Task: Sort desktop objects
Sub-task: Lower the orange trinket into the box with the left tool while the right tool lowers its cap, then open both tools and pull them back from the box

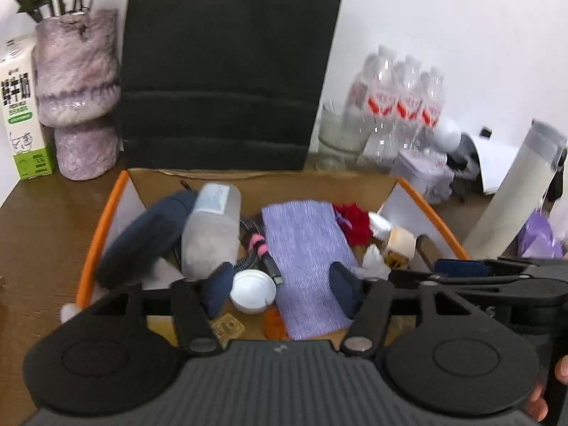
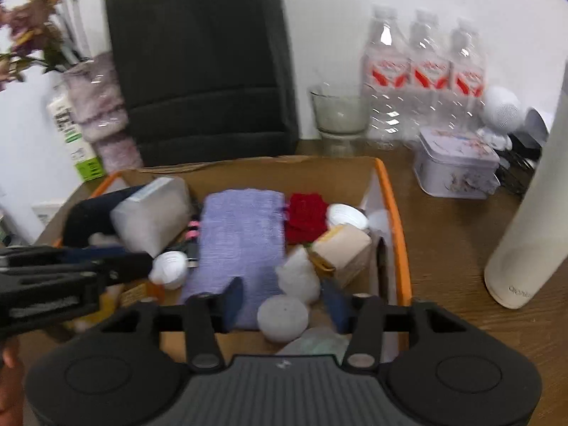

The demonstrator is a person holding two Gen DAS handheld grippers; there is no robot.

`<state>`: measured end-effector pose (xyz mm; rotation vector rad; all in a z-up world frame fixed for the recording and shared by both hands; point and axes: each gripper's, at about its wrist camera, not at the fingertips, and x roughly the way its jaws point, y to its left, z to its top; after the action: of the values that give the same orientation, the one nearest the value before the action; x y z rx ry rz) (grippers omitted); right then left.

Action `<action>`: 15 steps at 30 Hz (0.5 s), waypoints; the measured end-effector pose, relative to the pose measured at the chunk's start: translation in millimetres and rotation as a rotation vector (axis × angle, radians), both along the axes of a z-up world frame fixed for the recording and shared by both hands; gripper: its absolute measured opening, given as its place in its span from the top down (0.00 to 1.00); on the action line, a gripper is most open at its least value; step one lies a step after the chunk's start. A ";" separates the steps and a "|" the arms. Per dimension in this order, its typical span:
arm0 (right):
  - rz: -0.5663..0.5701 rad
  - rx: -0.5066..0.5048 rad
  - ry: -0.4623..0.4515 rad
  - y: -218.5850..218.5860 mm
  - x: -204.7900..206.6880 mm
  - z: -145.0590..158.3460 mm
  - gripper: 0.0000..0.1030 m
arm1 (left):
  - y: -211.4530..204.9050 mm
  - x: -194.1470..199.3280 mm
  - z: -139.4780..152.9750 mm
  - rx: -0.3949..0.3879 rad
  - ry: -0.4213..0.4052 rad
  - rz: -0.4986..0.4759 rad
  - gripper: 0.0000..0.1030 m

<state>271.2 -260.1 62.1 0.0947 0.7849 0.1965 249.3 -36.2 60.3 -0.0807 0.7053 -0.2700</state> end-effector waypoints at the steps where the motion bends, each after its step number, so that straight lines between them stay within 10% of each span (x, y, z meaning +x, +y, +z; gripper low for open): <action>1: -0.004 0.015 -0.019 -2.0 -4.6 2.0 0.38 | 3.1 -4.0 1.4 -0.017 -0.004 -0.008 0.39; 4: -0.014 0.029 -0.064 -3.1 -25.8 12.2 0.37 | 9.5 -20.0 14.3 -0.009 -0.015 0.032 0.36; 7: -0.002 0.029 -0.131 0.8 -65.5 24.1 0.31 | 19.0 -62.4 23.6 -0.049 -0.076 0.110 0.09; 15: 0.058 0.004 -0.234 5.1 -184.4 14.4 0.19 | 27.6 -195.6 -2.3 -0.033 -0.140 0.158 0.00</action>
<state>86.8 -255.0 76.5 0.0516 0.5539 0.2587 53.7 -8.6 58.0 -0.1469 0.5526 -0.1341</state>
